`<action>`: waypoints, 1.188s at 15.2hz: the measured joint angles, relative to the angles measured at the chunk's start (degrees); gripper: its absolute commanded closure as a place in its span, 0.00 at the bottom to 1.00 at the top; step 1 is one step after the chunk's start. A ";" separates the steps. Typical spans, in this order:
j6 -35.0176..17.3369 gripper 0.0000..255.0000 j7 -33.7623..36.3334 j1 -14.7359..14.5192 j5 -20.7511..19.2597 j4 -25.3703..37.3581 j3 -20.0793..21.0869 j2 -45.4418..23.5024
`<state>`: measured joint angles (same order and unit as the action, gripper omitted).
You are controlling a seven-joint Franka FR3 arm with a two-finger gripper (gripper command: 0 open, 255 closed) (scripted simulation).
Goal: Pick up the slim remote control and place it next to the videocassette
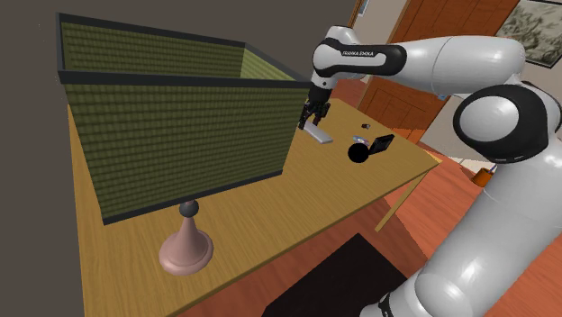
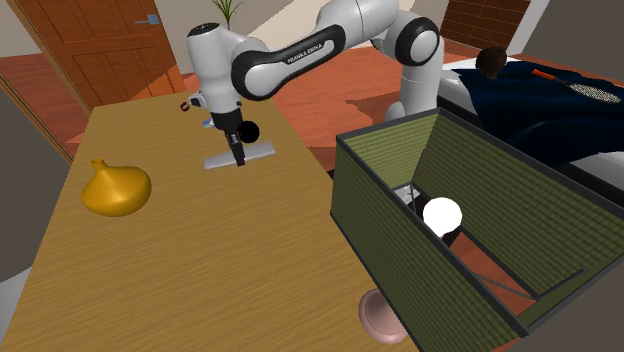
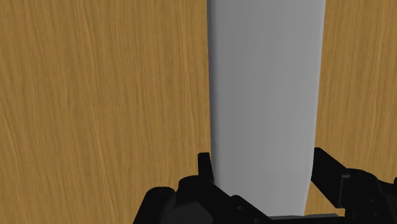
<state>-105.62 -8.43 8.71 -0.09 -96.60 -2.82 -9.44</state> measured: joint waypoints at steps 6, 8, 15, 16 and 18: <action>-1.49 1.00 -7.40 4.14 0.13 -5.31 -3.20 3.87; -1.10 1.00 -10.01 5.57 0.19 -5.14 -4.39 4.12; -1.51 1.00 -18.89 10.35 0.29 -6.65 -8.45 5.26; -1.24 1.00 -20.32 11.11 0.47 -5.76 -9.08 4.67; -1.46 1.00 -23.16 12.65 0.71 -5.47 -10.34 4.12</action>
<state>-107.09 -31.59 21.36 0.62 -102.07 -13.17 -5.32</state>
